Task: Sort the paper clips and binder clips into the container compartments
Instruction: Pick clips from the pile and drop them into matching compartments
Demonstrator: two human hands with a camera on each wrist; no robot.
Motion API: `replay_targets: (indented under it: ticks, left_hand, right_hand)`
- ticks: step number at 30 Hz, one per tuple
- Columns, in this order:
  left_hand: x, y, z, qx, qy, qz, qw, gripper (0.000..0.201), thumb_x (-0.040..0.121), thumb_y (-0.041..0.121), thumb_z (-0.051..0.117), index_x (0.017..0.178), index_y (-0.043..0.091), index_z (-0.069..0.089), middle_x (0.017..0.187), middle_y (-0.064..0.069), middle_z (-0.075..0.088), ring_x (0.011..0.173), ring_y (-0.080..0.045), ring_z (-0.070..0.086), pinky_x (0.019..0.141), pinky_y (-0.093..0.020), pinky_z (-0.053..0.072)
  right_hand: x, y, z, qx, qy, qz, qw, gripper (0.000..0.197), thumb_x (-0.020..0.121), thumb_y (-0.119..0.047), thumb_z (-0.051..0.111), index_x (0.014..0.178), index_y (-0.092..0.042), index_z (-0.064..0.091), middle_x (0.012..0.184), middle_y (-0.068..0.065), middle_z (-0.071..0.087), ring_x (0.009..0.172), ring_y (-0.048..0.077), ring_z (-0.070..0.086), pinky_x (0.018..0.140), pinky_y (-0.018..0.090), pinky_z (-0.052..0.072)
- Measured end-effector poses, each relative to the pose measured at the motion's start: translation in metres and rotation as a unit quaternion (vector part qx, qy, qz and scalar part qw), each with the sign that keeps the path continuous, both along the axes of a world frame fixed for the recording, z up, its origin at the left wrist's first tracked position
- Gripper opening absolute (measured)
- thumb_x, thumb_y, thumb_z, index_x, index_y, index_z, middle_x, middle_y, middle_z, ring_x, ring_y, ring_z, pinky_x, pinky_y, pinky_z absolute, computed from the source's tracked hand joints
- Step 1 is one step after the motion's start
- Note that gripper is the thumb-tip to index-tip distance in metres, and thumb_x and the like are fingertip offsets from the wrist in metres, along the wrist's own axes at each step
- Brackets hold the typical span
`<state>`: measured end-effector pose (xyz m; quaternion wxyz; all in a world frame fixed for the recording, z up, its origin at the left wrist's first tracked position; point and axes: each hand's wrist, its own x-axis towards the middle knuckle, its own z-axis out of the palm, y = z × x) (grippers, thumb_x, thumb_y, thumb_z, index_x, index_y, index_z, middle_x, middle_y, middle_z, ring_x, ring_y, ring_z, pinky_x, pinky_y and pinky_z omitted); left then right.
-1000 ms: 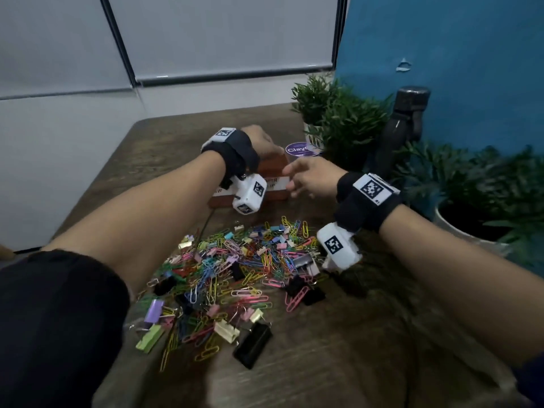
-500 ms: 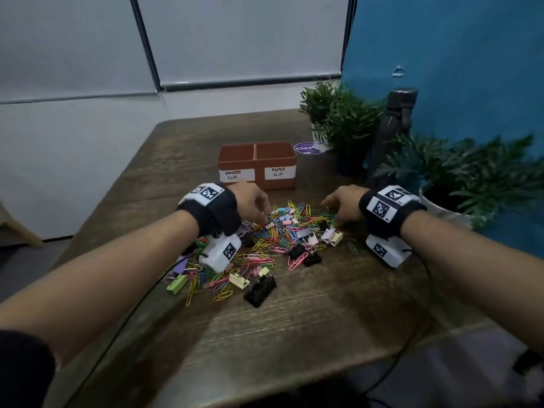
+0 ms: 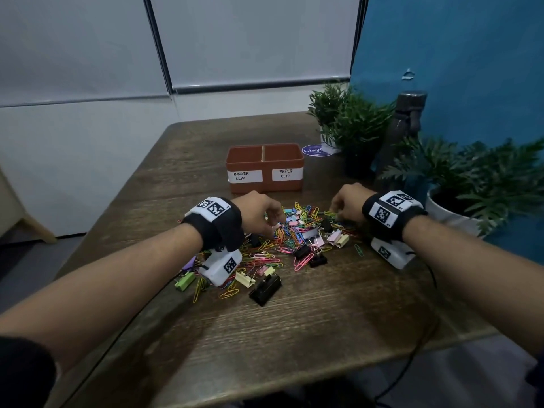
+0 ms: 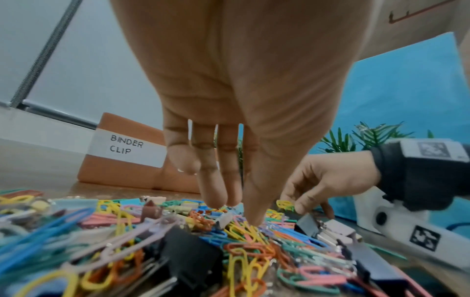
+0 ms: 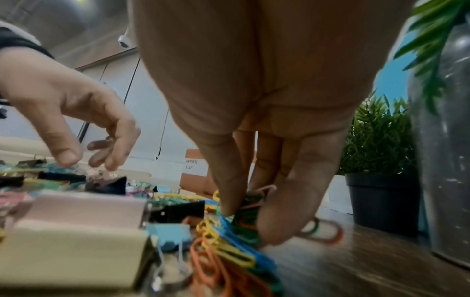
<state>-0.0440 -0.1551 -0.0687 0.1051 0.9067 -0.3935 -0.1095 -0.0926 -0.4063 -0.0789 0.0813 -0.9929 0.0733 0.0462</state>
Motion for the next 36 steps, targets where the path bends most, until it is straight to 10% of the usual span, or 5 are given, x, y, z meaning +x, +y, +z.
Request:
replay_targets:
  ticks: [8,14,25,30,36]
  left_hand:
    - [0.002,-0.009,-0.01,0.094,-0.064,-0.08,0.99,0.038,0.084,0.036,0.073,0.121,0.033,0.066,0.102,0.009,0.056,0.087,-0.009,0.052,0.076,-0.027,0.045]
    - [0.004,-0.009,-0.012,0.051,-0.066,-0.072,0.994,0.01,0.084,0.032,0.073,0.094,0.029,0.071,0.093,0.008,0.061,0.085,-0.01,0.058,0.075,-0.031,0.052]
    - [0.014,0.007,0.005,-0.154,0.032,0.011,0.987,0.012,0.089,0.029,0.069,0.093,0.018,0.066,0.096,0.012,0.073,0.087,0.002,0.065,0.083,-0.026,0.053]
    - [0.02,0.017,0.012,-0.314,0.133,0.074,0.937,0.007,0.098,0.019,0.054,0.091,0.019,0.052,0.091,0.0,0.073,0.092,-0.021,0.069,0.086,-0.039,0.051]
    - [0.03,0.028,0.022,-0.509,0.279,0.196,0.79,0.017,0.105,0.009,0.035,0.093,0.013,0.047,0.074,-0.005,0.052,0.047,-0.012,0.059,0.047,-0.026,0.051]
  right_hand:
    - [0.004,0.01,0.017,0.213,-0.033,-0.04,0.976,0.011,0.088,-0.005,0.067,0.089,-0.015,0.072,0.079,0.002,0.071,0.072,0.017,0.065,0.07,0.032,0.056]
    - [0.003,0.023,0.017,0.526,0.025,-0.124,0.841,0.015,0.095,-0.001,0.037,0.091,-0.006,0.05,0.075,0.009,0.047,0.06,0.021,0.051,0.042,0.024,0.046]
    - [0.013,0.025,0.015,0.602,0.062,-0.145,0.783,0.043,0.098,-0.045,0.045,0.063,-0.023,0.036,0.05,-0.006,0.032,0.031,0.007,0.025,0.034,0.013,0.017]
    - [0.016,0.041,0.018,0.642,0.081,-0.126,0.752,0.035,0.096,-0.027,0.035,0.062,-0.023,0.033,0.048,-0.006,0.029,0.033,0.008,0.024,0.035,0.013,0.013]
    - [0.023,0.063,0.017,0.625,0.057,-0.113,0.771,0.018,0.095,-0.012,0.029,0.089,-0.017,0.046,0.054,-0.005,0.03,0.035,0.007,0.027,0.034,0.013,0.018]
